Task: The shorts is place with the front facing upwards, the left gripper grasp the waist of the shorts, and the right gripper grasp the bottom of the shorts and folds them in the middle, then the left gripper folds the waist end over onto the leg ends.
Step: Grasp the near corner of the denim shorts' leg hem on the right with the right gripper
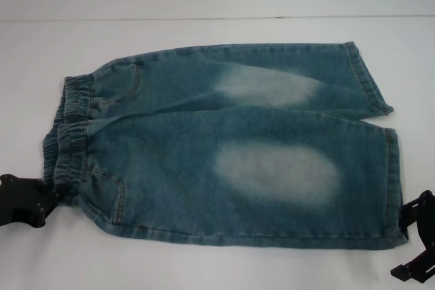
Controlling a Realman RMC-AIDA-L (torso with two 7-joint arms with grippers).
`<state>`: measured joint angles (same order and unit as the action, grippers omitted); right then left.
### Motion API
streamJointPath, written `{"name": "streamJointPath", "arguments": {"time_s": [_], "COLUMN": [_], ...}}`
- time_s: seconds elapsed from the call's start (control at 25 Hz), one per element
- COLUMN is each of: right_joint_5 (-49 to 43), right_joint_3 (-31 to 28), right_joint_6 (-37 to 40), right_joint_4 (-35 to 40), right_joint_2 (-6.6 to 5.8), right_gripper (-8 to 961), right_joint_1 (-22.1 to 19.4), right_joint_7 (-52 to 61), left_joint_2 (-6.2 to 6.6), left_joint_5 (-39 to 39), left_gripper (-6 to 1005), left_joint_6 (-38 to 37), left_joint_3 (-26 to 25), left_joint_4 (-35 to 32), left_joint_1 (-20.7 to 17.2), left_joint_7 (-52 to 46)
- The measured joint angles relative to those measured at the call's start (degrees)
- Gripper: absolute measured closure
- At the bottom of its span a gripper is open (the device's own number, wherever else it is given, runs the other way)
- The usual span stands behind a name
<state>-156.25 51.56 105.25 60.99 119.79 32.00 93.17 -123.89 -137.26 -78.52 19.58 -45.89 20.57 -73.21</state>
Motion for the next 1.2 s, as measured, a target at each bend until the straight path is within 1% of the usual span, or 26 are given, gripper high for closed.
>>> {"name": "streamJointPath", "arguments": {"time_s": [0.08,0.28,0.52,0.92,1.16,1.2], "right_joint_5": [0.07,0.24,0.33,1.03,1.23,1.29], "right_joint_3": [0.01,0.04,-0.42,-1.3,-1.2,-1.25], "right_joint_6": [0.1,0.19,-0.58,-0.79,-1.19,-0.97], "right_joint_4": [0.0,-0.19,-0.19,0.11,0.12,0.11], "right_joint_2": [0.0,0.0,0.0,-0.15,-0.06,-0.06], "right_gripper": [13,187,421,667,875,889], "right_joint_1": [-0.1,-0.16,-0.22,-0.7,-1.02,-1.16], "right_joint_7": [-0.53,-1.84,-1.51,-2.95,-3.7,-3.98], "left_joint_2": [-0.01,-0.03,-0.04,-0.04,-0.03,-0.01], "left_joint_5": [0.0,0.0,0.01,-0.05,-0.08,-0.21], "left_gripper": [955,955,955,955,954,954], "left_joint_6": [0.06,0.11,0.13,0.13,-0.11,-0.63], "left_joint_3": [0.01,0.03,-0.04,-0.17,-0.17,-0.13], "left_joint_4": [0.01,0.04,0.08,0.11,0.1,0.09], "left_joint_1": [-0.01,-0.09,-0.1,-0.01,-0.09,-0.17], "left_joint_7": [0.0,0.01,0.01,0.01,-0.06,-0.08]}}
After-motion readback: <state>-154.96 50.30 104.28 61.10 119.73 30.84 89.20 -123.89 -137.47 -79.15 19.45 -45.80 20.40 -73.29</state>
